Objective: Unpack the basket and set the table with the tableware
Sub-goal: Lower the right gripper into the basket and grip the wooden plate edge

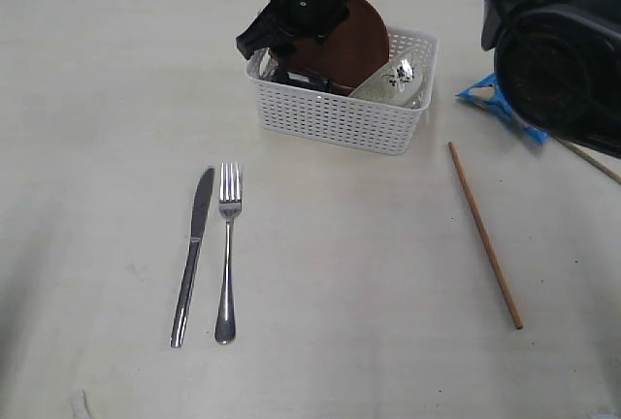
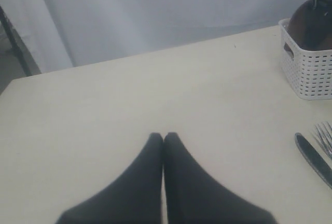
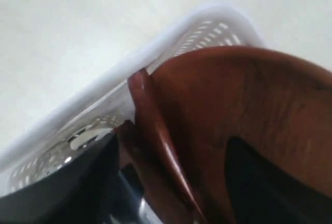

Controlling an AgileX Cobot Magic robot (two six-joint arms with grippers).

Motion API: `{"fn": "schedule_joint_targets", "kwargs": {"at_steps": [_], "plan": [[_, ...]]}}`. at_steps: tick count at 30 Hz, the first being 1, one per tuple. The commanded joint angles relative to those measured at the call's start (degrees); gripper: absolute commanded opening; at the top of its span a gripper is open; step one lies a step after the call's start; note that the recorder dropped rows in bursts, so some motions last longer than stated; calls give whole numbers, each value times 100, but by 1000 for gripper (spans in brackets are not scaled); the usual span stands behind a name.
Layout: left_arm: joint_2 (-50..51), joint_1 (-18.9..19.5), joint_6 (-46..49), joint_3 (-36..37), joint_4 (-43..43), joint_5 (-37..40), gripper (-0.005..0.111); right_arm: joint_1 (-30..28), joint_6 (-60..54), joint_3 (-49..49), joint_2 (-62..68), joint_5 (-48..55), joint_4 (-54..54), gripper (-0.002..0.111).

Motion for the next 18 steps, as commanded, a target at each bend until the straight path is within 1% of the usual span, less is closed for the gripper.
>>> {"fn": "schedule_joint_targets", "kwargs": {"at_steps": [1,8,12,15,18], "plan": [[-15,31,-20,10,-17,-45,0,116,341,-11,240,23,-487,57],[-15,31,-20,10,-17,-45,0,355,426,-11,363,-28,-566,57],[-15,31,-20,10,-17,-45,0,368,426,-11,363,-65,-577,55],[-15,31,-20,10,-17,-45,0,368,625,-11,366,-16,-829,42],[-15,31,-20,10,-17,-45,0,368,807,-11,366,191,-1347,21]]}}
